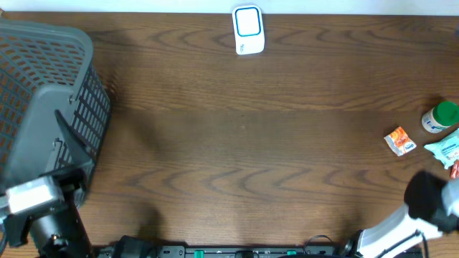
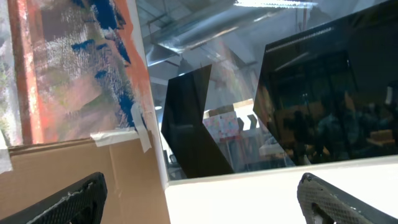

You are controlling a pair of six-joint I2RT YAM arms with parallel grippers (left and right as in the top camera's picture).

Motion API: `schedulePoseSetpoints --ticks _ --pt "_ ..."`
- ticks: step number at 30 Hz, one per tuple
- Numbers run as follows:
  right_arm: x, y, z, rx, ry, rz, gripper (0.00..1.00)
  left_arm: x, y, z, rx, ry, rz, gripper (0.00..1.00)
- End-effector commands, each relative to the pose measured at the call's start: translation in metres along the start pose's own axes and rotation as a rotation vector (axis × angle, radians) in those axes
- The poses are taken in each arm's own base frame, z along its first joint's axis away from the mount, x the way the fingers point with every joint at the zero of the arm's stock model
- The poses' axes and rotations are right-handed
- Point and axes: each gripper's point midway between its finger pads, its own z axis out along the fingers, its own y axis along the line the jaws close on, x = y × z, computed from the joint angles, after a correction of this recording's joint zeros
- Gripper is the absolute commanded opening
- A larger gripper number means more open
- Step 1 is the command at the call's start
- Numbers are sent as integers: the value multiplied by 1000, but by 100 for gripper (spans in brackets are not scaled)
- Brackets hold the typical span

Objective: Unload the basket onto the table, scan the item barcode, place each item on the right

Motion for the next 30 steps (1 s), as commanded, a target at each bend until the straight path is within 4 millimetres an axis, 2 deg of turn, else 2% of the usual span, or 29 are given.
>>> schedulePoseSetpoints --ticks 1,4,6,10,11,16,21,24,27,30 --pt "8 23 -81 -120 -143 -74 99 -3 8 -8 -11 0 17 98" --pt "20 31 -134 -175 -240 -108 99 3 5 -9 2 23 30 98" --pt "34 34 -177 -209 -328 -127 99 10 1 -9 18 51 45 98" --pt "62 33 -241 -254 -465 -155 99 30 -9 -12 63 127 89 98" --pt "73 32 -262 -272 -512 -165 99 40 -13 -13 86 167 111 97" --pt "122 25 -332 -333 -677 -200 99 89 -32 -29 193 352 215 98" --pt "178 13 -389 -390 -834 -234 99 147 -45 -64 330 588 348 98" --pt "200 -10 -416 -291 -969 -333 99 181 -47 -96 424 749 438 98" --pt "220 -14 -430 -389 -982 -374 99 210 -43 -133 517 909 528 98" --pt "221 -21 -435 -484 -959 -400 99 230 -34 -169 602 1055 609 98"
